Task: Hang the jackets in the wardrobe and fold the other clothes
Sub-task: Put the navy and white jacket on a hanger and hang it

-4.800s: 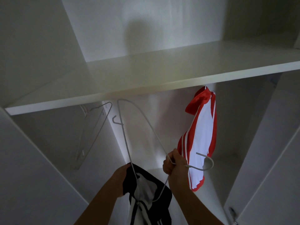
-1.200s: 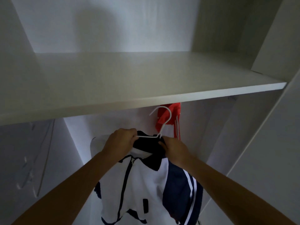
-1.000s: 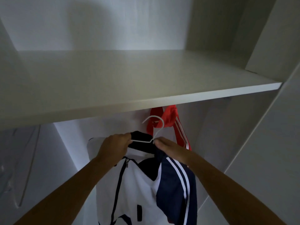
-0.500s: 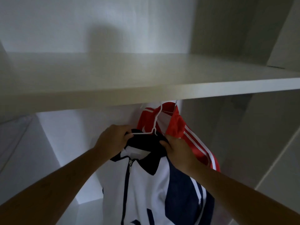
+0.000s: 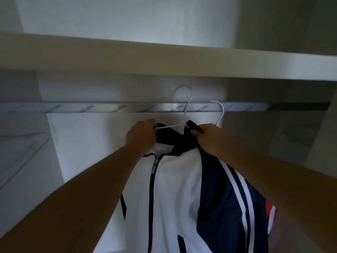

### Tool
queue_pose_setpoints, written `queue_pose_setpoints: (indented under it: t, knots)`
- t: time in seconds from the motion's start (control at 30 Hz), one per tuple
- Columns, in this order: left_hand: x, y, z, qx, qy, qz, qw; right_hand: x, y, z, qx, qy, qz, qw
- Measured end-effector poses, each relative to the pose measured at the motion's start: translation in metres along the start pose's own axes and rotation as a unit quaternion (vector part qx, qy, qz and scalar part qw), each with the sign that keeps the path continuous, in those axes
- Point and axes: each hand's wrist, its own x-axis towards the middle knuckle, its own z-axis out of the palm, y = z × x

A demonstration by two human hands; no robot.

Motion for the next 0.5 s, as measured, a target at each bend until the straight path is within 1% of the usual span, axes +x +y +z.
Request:
queue_pose_setpoints:
  t: [0.07,0.13,0.2,0.27,0.33,0.4,0.5]
  knots:
    - [-0.01,-0.005,0.008,0.005,-0.031,-0.021,0.999,-0.011,0.007,0.012,0.02,-0.028,-0.007,0.999]
    - [-0.026,-0.015,0.017,0.011,-0.044,-0.025,0.999,-0.025,0.019,0.023,-0.019,-0.025,-0.04,0.999]
    - [-0.035,-0.024,0.016,-0.029,-0.008,-0.018,0.999,-0.033,0.028,0.026,-0.065,-0.006,-0.073,0.995]
    - [-0.033,-0.026,0.007,-0.119,0.063,-0.008,0.991,-0.032,0.029,0.023,-0.078,0.002,-0.094,0.993]
    - [-0.032,-0.024,-0.003,-0.206,0.127,0.004,0.97,-0.033,0.026,0.021,-0.049,-0.001,-0.101,0.994]
    - [-0.042,-0.026,-0.008,-0.264,0.164,-0.012,0.95,-0.039,0.027,0.019,0.007,0.018,-0.087,0.996]
    - [-0.061,-0.039,-0.002,-0.271,0.139,-0.086,0.949,-0.054,0.036,0.018,0.087,0.059,-0.047,0.993]
